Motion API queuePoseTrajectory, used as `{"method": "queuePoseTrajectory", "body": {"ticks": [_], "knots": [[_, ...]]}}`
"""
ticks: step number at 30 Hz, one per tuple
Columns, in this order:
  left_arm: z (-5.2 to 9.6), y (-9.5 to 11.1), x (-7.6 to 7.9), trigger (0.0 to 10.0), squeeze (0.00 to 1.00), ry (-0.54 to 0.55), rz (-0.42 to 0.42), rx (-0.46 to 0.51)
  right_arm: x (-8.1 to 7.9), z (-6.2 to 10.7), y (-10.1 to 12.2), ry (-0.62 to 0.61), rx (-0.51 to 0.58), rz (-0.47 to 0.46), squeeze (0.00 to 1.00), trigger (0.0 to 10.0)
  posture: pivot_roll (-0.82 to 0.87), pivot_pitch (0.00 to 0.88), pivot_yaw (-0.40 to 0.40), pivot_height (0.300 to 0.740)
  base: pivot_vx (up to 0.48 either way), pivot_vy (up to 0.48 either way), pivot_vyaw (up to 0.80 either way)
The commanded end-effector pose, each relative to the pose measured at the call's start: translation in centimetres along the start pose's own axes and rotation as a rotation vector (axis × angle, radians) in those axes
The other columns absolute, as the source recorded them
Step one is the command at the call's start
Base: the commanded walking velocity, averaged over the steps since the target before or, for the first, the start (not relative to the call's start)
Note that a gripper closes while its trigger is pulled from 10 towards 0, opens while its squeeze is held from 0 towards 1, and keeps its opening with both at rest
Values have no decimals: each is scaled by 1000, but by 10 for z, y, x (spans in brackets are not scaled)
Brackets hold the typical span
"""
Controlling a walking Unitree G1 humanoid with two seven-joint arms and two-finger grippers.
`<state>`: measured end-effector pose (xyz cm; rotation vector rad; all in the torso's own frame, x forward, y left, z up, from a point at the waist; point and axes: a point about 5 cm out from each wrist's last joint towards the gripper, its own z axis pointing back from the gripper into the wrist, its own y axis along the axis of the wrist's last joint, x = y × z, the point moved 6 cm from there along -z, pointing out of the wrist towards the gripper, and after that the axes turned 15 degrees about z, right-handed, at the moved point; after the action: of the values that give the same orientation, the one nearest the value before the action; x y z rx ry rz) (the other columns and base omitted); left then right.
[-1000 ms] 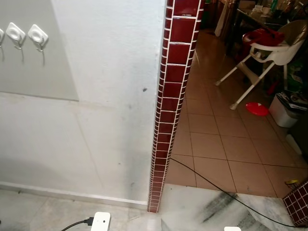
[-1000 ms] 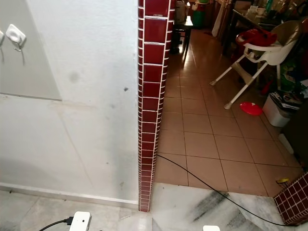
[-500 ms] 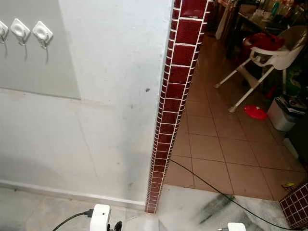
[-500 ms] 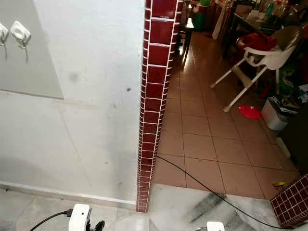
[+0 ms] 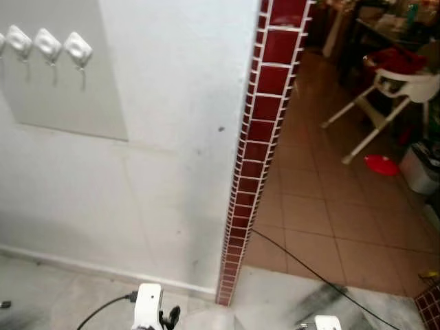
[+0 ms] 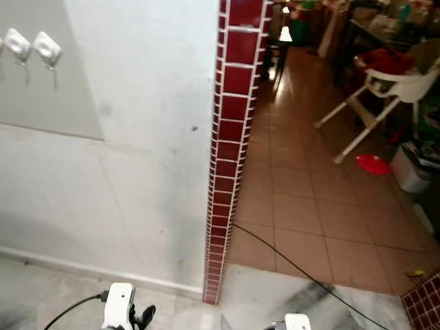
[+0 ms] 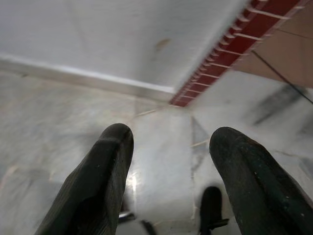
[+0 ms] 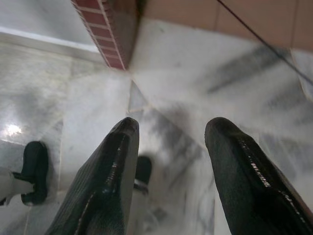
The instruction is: Hang keys on a hook
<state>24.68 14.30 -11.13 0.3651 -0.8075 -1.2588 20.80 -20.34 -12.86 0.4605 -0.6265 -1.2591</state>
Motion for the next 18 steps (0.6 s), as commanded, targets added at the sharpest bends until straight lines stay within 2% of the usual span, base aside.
{"method": "queuePoseTrajectory", "body": {"ticks": [1, 10, 18], "knots": [[0, -2, -1, 10000, 0, 8, -2, -13, 5, 0, 0, -19, 0, -1, 0, 10000, -30, 0, -31, 740, 0, 0, 800], [0, 0, -4, 10000, 0, 15, -12, -16, 10, 1, -2, -31, -3, -4, 0, 10000, -35, 0, -28, 740, 0, 0, 800], [1, 0, -6, 10000, 0, 17, -13, -14, 2, 2, -6, -6, -11, -1, 0, 10000, -21, 0, -36, 740, 0, 0, 800]]}}
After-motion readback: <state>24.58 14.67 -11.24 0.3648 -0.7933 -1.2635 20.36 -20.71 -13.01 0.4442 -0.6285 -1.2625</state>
